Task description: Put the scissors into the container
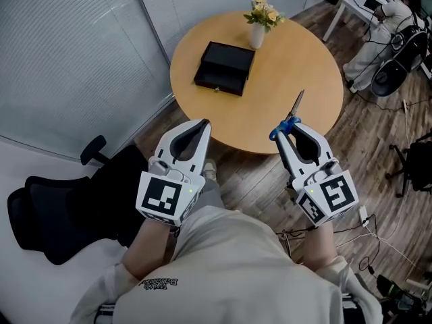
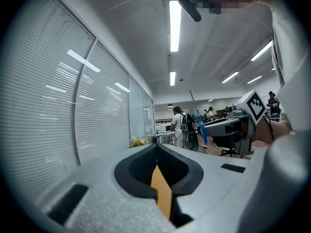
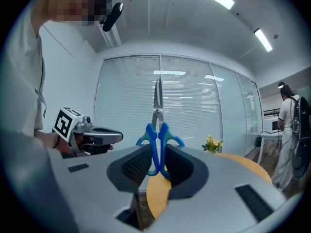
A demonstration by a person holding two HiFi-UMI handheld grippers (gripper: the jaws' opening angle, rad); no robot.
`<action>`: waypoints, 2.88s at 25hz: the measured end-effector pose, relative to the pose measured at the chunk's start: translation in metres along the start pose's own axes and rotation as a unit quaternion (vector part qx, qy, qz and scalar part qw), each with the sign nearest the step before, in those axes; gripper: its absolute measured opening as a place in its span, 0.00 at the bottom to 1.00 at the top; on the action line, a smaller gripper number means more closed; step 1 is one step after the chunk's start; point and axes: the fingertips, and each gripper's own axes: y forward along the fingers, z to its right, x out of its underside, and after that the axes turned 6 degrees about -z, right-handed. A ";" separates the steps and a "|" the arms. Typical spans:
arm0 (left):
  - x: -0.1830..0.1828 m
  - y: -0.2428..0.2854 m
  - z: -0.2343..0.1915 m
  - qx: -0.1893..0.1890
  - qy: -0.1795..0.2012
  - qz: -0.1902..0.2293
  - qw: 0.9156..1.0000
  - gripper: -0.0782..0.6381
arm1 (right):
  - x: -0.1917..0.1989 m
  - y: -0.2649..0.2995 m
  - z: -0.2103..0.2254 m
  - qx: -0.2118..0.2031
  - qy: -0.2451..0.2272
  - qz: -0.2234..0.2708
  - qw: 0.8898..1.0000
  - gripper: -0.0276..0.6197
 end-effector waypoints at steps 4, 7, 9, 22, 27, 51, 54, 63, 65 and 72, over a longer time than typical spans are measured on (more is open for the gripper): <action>-0.002 0.016 -0.025 0.003 0.000 0.007 1.000 0.14 | -0.006 0.030 0.009 -0.003 -0.002 -0.002 1.000 0.19; -0.005 0.028 -0.048 0.000 -0.001 0.012 1.000 0.14 | -0.014 0.056 0.015 -0.005 -0.010 -0.005 1.000 0.19; -0.007 0.035 -0.063 -0.003 -0.002 0.015 1.000 0.14 | -0.018 0.074 0.017 -0.007 -0.016 -0.008 1.000 0.19; -0.008 0.091 -0.148 0.019 0.003 -0.004 1.000 0.14 | -0.037 0.166 0.043 0.009 -0.017 -0.032 0.999 0.19; -0.003 0.118 -0.184 0.033 0.007 -0.012 0.999 0.14 | -0.044 0.206 0.054 0.021 -0.016 -0.036 0.999 0.19; 0.008 0.164 -0.247 0.014 -0.002 -0.032 0.999 0.14 | -0.045 0.289 0.081 -0.023 -0.038 -0.072 0.996 0.19; 0.009 0.166 -0.246 0.002 -0.005 -0.041 0.999 0.14 | -0.047 0.292 0.085 -0.045 -0.041 -0.075 0.995 0.19; 0.013 0.182 -0.239 -0.001 -0.015 -0.066 0.998 0.14 | -0.019 0.306 0.097 -0.103 -0.085 -0.141 0.981 0.19; 0.018 0.187 -0.239 -0.004 -0.015 -0.073 0.997 0.14 | -0.009 0.308 0.101 -0.112 -0.094 -0.164 0.976 0.19; 0.022 0.203 -0.240 -0.010 -0.013 -0.082 0.997 0.14 | 0.013 0.322 0.098 -0.159 -0.112 -0.218 0.956 0.19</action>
